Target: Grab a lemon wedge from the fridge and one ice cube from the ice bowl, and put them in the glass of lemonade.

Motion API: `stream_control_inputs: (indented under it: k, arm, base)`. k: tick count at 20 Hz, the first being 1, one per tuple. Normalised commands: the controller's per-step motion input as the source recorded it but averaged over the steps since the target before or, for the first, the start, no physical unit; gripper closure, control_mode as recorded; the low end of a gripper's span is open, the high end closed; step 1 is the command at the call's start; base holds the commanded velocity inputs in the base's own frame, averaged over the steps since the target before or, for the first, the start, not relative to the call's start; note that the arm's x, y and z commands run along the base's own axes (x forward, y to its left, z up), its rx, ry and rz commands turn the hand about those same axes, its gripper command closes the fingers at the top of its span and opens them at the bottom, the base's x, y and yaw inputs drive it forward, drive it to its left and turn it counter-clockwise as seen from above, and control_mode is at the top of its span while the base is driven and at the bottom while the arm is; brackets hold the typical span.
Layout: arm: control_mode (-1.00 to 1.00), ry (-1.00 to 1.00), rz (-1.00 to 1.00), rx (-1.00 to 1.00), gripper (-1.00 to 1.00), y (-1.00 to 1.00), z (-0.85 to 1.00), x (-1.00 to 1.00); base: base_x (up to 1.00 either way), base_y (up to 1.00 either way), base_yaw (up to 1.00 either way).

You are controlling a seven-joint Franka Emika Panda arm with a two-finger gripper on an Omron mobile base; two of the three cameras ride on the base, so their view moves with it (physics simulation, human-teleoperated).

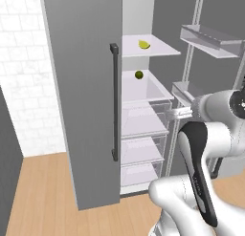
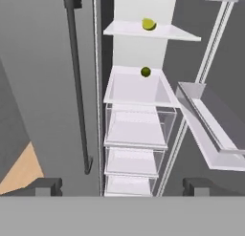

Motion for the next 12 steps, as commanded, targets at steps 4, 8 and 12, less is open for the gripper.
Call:
stream_control_inputs:
  k: [4, 8, 12]
  arm:
    - [1.0, 0.0, 0.0, 0.0, -1.0, 0.0, 0.0, 0.0]
    - [1.0, 0.0, 0.0, 0.0, -1.0, 0.0, 0.0, 0.0]
    - [1.0, 0.0, 0.0, 0.0, -1.0, 0.0, 0.0, 0.0]
  base:
    - [0.64, 0.0, 0.0]
    - [0.41, 0.0, -0.06]
    - [0.19, 0.0, -0.18]
